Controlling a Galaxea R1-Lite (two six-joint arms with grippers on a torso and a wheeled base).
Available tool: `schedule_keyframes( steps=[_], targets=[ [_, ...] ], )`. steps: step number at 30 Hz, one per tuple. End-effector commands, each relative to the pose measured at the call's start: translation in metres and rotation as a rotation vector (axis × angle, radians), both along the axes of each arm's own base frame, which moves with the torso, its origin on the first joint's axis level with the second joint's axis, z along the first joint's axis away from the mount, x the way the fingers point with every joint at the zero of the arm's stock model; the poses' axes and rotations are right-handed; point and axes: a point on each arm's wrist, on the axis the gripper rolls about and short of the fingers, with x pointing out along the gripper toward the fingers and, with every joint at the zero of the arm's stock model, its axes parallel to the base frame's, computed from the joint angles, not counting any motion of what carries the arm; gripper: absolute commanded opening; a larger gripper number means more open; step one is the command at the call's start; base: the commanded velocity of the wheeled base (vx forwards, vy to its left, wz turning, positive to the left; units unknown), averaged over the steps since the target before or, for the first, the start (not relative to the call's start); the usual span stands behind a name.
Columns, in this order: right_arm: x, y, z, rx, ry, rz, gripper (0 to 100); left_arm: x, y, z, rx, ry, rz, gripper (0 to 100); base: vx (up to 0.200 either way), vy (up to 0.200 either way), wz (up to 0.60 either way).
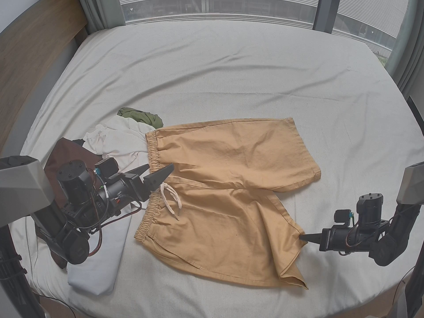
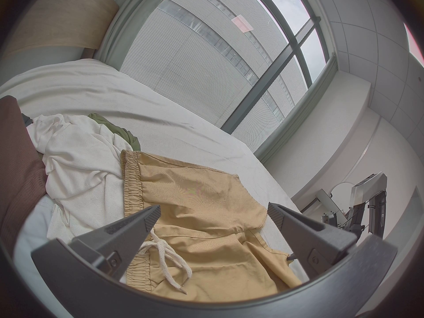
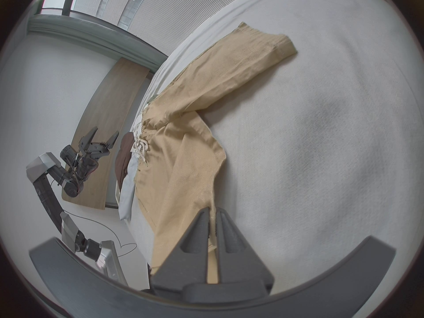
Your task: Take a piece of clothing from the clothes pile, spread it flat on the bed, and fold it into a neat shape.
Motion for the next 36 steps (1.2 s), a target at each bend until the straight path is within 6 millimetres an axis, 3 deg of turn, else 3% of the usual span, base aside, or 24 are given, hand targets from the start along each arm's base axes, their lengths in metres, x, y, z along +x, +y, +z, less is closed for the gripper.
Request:
schedule_keyframes(
  steps=[1, 24, 36],
  targets=[
    [0.006, -0.006, 0.003, 0.003, -0.024, -0.027, 0, 0.000, 0.000, 0.000, 0.000, 0.001, 0.000, 100, 0.000, 0.000, 0.00],
    [0.049, -0.039, 0.021, 0.011, -0.175, -0.152, 0, -0.001, -0.003, -0.002, 0.001, 0.007, -0.009, 100, 0.000, 0.000, 0.00],
    [0.054, -0.049, 0.018, -0.012, -0.191, -0.172, 0, 0.000, -0.004, -0.004, 0.004, 0.012, -0.011, 100, 0.000, 0.000, 0.00]
  ],
)
